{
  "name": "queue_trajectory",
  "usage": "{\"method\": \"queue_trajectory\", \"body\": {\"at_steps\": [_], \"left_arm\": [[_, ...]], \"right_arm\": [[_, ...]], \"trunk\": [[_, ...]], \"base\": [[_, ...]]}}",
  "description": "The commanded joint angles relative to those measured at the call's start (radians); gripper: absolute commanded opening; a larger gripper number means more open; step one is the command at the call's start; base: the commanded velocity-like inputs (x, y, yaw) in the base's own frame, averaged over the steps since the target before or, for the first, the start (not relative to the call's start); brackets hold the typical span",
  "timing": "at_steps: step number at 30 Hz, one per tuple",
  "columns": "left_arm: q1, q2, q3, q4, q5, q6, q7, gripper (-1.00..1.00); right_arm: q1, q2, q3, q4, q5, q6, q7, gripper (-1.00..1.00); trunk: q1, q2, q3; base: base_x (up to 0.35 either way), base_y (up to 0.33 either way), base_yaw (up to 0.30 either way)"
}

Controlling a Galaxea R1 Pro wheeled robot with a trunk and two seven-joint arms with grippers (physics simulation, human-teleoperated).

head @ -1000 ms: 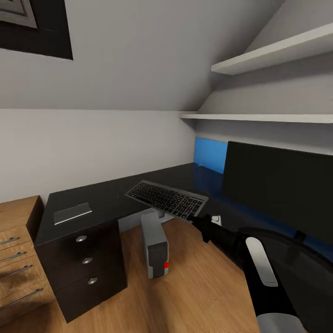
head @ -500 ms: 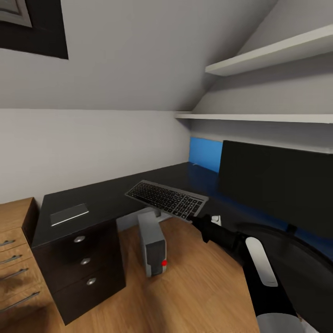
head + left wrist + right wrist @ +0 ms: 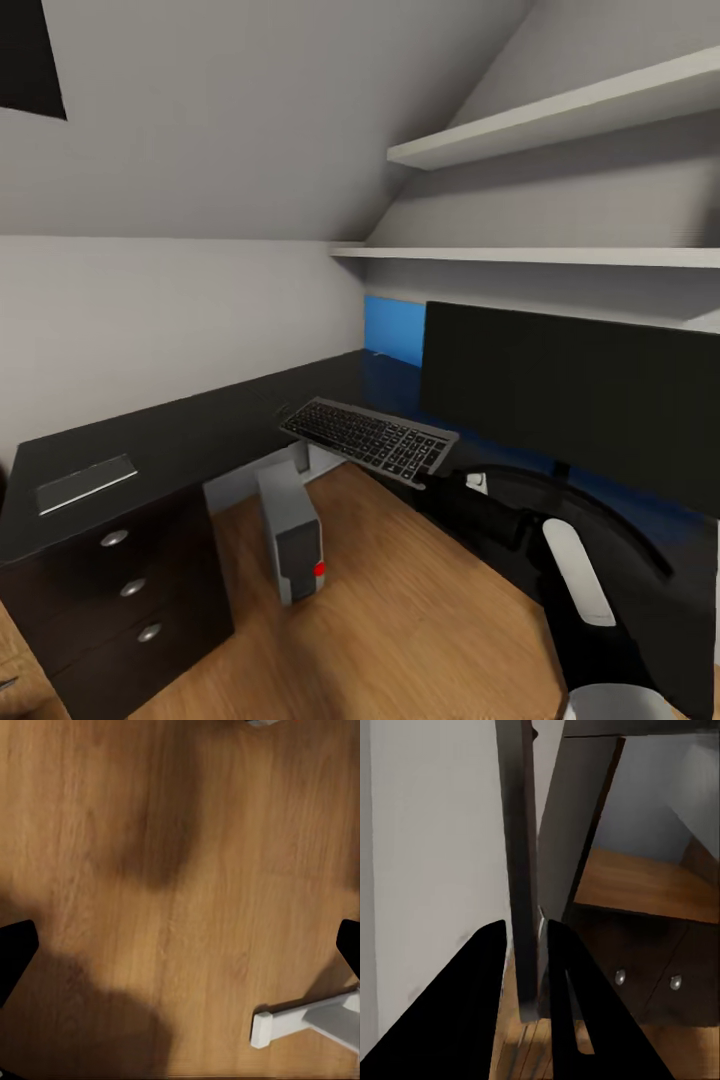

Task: In the bedroom, organize the workspace by keeping the computer under the desk, ensuring the monitor is on the desk, placing the keyboard on the desk next to the monitor, placing the mouse on the desk next to the keyboard, moving the folder from the swivel chair onto the desk next to the mouse, stacking the notebook on top of the folder with the pen on top of the notebook, and positioning the swivel chair next to the desk.

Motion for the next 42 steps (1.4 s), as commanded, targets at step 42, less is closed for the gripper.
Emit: {"method": "queue_trajectory", "body": {"at_steps": [42], "left_arm": [[0.0, -0.001, 0.006, -0.002, 0.005, 0.007, 0.0, 1.0]], "right_arm": [[0.104, -0.175, -0.001, 0.086, -0.092, 0.116, -0.005, -1.0]], "trunk": [[0.0, -0.001, 0.023]], "base": [[-0.001, 0.0, -0.263]]}}
